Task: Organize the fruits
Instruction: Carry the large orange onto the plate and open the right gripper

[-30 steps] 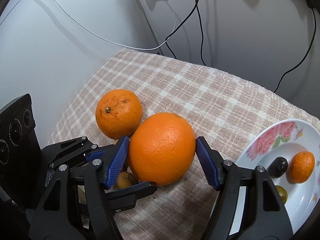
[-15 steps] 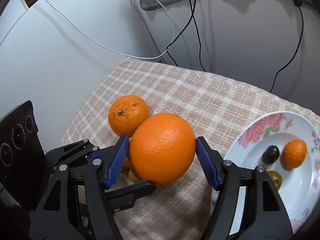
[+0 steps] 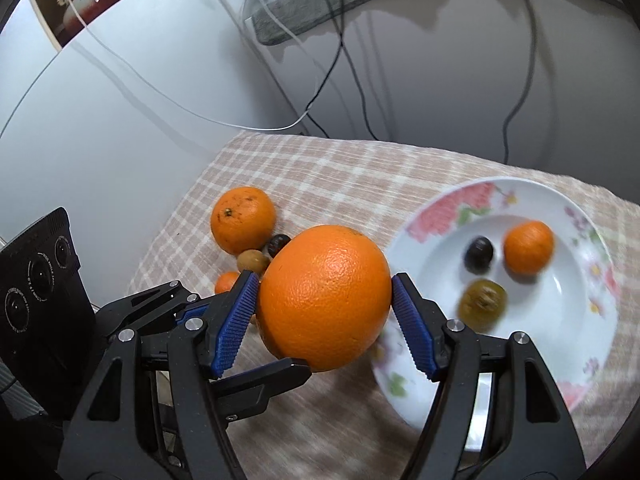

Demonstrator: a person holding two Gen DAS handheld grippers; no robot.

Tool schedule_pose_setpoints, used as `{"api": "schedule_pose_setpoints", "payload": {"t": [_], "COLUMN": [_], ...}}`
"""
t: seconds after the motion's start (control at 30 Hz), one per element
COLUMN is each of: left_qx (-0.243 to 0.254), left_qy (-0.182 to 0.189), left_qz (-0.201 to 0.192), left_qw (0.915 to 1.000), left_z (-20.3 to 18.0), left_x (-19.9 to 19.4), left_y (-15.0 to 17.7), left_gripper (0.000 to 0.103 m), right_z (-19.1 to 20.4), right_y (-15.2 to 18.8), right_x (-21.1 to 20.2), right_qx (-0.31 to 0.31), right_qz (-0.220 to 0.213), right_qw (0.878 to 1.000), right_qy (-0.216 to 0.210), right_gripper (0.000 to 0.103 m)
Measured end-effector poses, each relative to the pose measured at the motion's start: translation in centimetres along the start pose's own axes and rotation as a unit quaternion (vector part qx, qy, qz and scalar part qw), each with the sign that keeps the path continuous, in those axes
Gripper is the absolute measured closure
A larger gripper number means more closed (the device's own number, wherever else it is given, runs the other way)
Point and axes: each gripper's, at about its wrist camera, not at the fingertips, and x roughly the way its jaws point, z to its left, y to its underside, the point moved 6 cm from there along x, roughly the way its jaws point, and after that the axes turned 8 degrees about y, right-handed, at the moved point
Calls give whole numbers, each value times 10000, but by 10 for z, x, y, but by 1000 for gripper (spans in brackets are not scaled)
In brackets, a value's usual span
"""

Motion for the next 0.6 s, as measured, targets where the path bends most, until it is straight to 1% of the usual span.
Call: {"api": "schedule_pose_setpoints", "payload": {"t": [0.07, 0.13, 0.27, 0.5, 0.6], "left_qx": [6, 43, 95, 265, 302], "left_qy": [88, 104, 174, 314, 379], "left_qz": [36, 61, 109, 208, 272], "left_qw": [10000, 9999, 9997, 9989, 9985], "left_z": [-5, -11, -23, -45, -53], "left_x": [5, 11, 19, 34, 43], "left_y": [-2, -4, -4, -8, -7], "left_gripper": [54, 54, 54, 54, 54], "right_z": [-7, -12, -27, -50, -60], "right_y": [3, 6, 11, 19, 22], "right_x": [-7, -10, -17, -34, -38], "right_qx": [74, 98, 288, 395, 457], "right_qz": [-28, -49, -79, -189, -150], "right_qw": [10000, 9999, 9995, 9987, 9985], "right_qy": [8, 92, 88, 242, 246], "right_gripper": [32, 32, 32, 32, 32]}}
